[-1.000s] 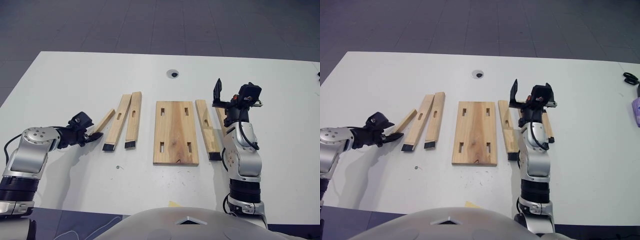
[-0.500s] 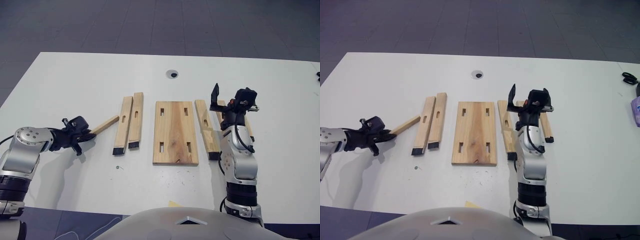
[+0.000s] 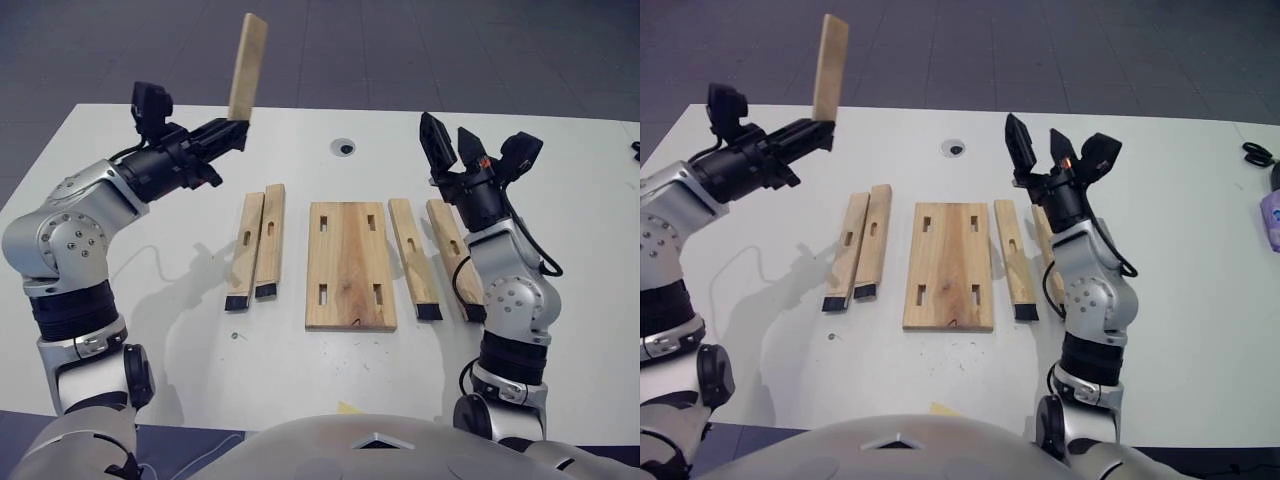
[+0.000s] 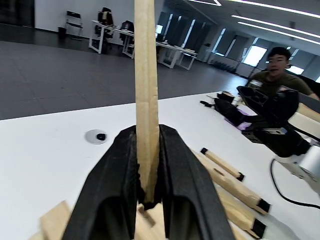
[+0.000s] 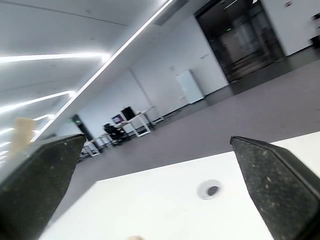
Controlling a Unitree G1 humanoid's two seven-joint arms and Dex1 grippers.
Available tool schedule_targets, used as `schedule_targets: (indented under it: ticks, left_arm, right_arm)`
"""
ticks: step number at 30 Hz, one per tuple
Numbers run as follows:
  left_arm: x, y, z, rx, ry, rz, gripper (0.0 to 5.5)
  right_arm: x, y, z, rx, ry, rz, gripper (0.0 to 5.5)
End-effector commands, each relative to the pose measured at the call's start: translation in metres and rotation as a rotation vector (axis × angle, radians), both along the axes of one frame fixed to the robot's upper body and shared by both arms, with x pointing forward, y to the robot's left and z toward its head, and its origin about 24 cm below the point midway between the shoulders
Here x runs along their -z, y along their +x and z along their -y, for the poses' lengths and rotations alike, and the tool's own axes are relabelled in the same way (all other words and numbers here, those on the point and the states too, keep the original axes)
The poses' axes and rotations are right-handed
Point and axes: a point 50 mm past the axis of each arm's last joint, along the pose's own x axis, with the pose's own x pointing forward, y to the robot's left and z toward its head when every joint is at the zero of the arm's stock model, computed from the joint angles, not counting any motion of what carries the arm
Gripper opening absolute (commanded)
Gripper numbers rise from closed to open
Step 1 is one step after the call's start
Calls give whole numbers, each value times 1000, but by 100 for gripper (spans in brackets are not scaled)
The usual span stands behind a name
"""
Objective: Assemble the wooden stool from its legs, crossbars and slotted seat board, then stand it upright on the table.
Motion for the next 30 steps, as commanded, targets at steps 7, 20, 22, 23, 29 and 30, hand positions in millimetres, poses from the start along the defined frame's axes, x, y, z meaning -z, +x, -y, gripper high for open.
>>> schedule_targets:
  ticks: [7, 20, 22, 23, 29, 30]
  left_arm:
    - [13, -51, 64, 414, -120, -81, 43]
    - [16, -61, 71, 455, -132, -99, 43]
    - [16, -62, 72, 466, -137, -103, 43]
    - [15, -62, 72, 472, -135, -106, 43]
    - [13, -62, 73, 502, -126, -111, 43]
    - [13, -63, 73, 511, -121, -113, 43]
  right_arm:
    - [-55, -32, -19, -743, 26, 157, 540]
    - [-51, -39, -21, -820, 52, 123, 354]
    - [-49, -40, -21, -825, 53, 114, 320]
    - [-49, -41, -22, -827, 54, 112, 309]
    - [-44, -46, -23, -830, 65, 94, 211]
    - [-43, -47, -23, -829, 67, 91, 197]
